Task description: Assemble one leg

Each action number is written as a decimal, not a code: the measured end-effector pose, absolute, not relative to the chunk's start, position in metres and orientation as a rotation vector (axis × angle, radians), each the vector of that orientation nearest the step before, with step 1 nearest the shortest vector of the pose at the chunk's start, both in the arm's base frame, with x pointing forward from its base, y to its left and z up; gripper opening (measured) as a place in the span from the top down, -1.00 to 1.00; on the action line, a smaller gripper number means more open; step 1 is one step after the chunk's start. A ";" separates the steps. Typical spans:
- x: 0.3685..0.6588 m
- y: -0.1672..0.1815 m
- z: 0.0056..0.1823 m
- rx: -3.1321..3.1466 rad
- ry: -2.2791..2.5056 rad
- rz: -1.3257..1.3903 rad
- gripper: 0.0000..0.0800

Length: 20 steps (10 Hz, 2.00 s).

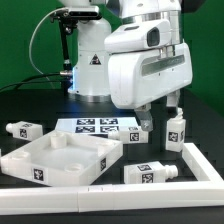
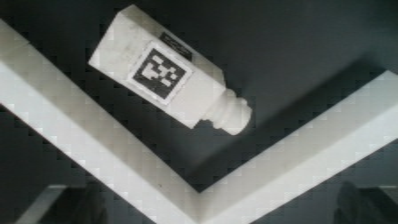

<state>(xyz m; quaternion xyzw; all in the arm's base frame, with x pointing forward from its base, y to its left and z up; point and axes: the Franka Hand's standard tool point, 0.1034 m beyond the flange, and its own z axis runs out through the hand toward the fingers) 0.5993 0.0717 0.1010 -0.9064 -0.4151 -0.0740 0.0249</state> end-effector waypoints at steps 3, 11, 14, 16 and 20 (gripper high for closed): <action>0.599 0.072 0.101 -2.804 -1.285 -0.229 -0.62; 0.619 0.049 0.038 -2.645 -1.677 -0.242 -0.62; 0.617 0.046 0.032 -2.606 -1.753 -0.238 -0.62; 0.615 0.044 0.013 -2.586 -1.775 -0.240 -0.62; 0.614 0.044 0.010 -2.588 -1.772 -0.243 -0.14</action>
Offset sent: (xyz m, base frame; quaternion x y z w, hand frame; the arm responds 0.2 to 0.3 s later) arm 0.0000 0.0000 0.0000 0.0000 0.0000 0.0000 1.0000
